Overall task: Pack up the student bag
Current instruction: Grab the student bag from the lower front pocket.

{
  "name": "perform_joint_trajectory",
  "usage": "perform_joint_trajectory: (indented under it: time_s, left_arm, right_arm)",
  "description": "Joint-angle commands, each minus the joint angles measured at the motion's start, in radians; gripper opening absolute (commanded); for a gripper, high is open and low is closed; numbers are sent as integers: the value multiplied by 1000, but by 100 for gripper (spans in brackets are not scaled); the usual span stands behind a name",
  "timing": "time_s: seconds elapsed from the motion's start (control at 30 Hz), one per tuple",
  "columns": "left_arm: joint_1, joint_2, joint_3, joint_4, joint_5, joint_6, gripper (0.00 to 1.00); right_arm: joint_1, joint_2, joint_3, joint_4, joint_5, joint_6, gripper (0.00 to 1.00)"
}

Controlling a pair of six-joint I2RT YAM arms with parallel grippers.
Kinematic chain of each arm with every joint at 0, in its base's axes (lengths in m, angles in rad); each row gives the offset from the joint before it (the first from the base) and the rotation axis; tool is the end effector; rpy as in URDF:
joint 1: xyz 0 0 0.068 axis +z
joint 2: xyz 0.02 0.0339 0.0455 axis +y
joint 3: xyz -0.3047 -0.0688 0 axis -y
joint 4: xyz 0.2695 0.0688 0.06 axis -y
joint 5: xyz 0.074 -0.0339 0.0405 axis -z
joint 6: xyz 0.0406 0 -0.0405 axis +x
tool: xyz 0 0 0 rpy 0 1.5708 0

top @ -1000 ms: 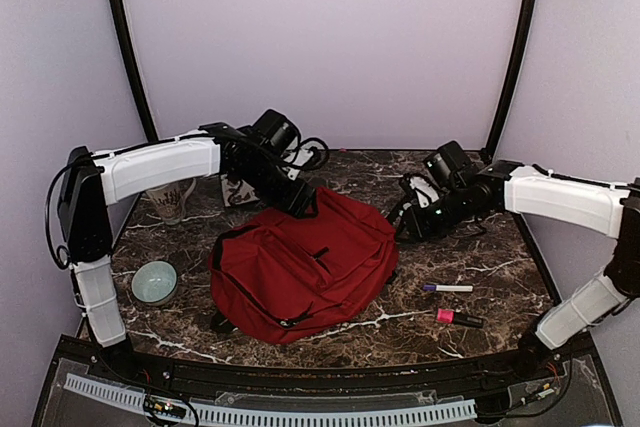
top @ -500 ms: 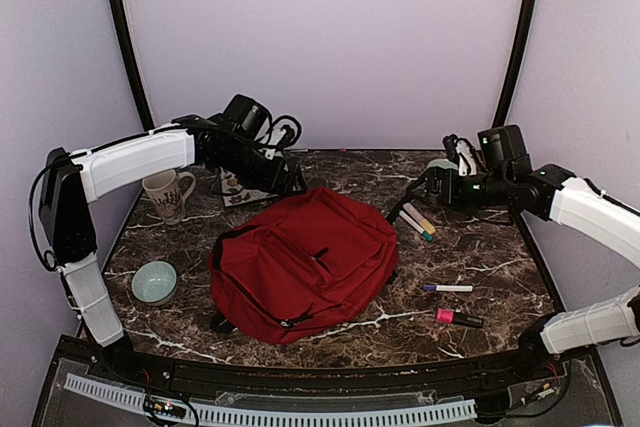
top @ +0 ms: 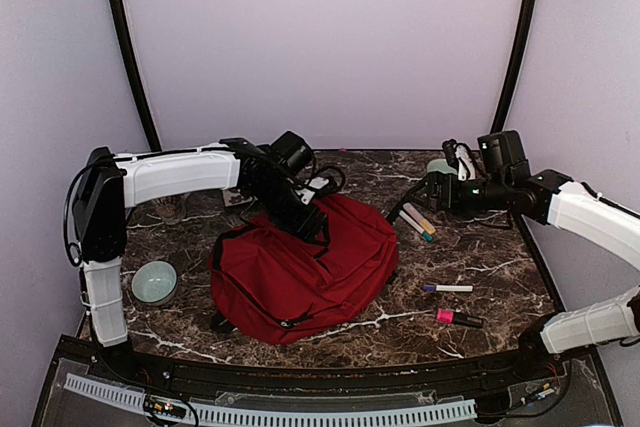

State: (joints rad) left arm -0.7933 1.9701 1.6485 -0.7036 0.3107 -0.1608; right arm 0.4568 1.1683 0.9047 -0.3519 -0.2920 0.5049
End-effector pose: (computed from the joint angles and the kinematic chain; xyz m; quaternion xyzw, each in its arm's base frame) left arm 0.3220 -0.3448 0.2697 0.3355 0.8913 -0.2546 0.1680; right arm 0.2359 0.1290 0.3164 -0.0457 0.8800 0.3249 0.3435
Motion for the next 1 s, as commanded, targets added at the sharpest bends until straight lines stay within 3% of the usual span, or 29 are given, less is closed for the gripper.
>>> perform_joint_trajectory:
  time_s: [0.0, 0.2, 0.37, 0.47, 0.8, 0.87, 0.9, 0.97]
  left_arm:
    - [-13, 19, 46, -55, 4, 31, 65]
    - [-23, 53, 82, -84, 1, 49, 55]
    - [-40, 72, 86, -96, -28, 62, 54]
    - [-49, 93, 105, -91, -81, 39, 46]
    - [-57, 153, 106, -83, -97, 11, 37]
    - [-57, 157, 106, -73, -97, 10, 23]
    - [-57, 158, 111, -73, -96, 8, 3]
    - [-57, 153, 128, -84, -106, 2, 0]
  right_arm:
    - [-4, -2, -4, 8, 14, -20, 98]
    - [-4, 7, 1, -11, 39, -15, 96]
    - [-4, 12, 5, -23, 55, -16, 95]
    - [-4, 14, 10, -27, 64, -16, 95]
    - [-4, 47, 36, -65, 78, -41, 94]
    - [-4, 57, 44, -75, 75, -48, 94]
    - [-4, 62, 47, -77, 71, -52, 94]
    - [-2, 69, 52, -72, 43, -63, 93]
